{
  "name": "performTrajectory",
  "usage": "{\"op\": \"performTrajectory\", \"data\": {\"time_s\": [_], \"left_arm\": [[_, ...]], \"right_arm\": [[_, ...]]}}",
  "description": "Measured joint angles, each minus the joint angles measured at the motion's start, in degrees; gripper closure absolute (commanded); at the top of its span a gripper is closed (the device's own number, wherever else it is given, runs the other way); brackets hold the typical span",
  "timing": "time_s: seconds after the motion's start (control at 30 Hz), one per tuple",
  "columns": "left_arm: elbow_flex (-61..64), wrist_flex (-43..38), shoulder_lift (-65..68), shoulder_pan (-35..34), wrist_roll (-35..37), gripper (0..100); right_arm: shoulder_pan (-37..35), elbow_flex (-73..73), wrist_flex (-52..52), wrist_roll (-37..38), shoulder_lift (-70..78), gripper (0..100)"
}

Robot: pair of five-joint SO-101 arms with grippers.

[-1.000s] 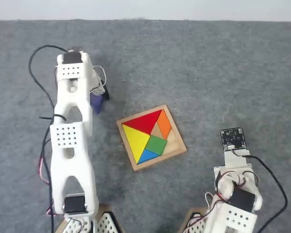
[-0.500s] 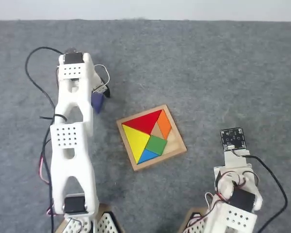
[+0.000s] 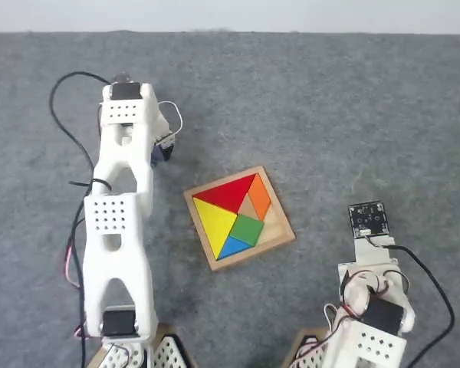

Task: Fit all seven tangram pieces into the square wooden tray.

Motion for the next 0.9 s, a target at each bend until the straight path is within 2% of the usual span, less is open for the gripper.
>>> {"op": "performTrajectory", "data": {"time_s": [0.1,0.2,0.33,0.43,0.53,0.63,0.7,0.8,0.9], "left_arm": [[0.0,0.0,0.0,0.1,0.0,93],[0.0,0.0,0.0,0.1,-0.3,99],[1.8,0.0,-1.6,0.7,-10.5,99],[10.6,0.0,-6.9,0.8,-16.0,99],[20.5,0.0,-13.5,0.8,-17.9,98],[24.4,-0.1,-20.3,1.1,-19.5,98],[24.4,-1.9,-24.4,0.0,-19.7,94],[23.8,-8.8,-27.1,-2.5,-19.3,82],[23.5,-15.5,-27.1,-3.4,-12.8,78]], "right_arm": [[0.0,0.0,0.0,0.0,0.0,96.5],[0.0,0.0,0.0,0.0,0.0,96.5],[0.0,0.0,0.0,0.0,0.0,96.5],[0.0,0.0,0.0,0.0,0.0,96.5],[0.0,0.0,0.0,0.0,0.0,96.5],[0.0,0.0,0.0,0.0,0.0,96.5],[0.0,0.0,0.0,0.0,0.0,96.5],[0.0,0.0,0.0,0.0,0.0,96.5],[0.0,0.0,0.0,0.0,0.0,96.5]]}}
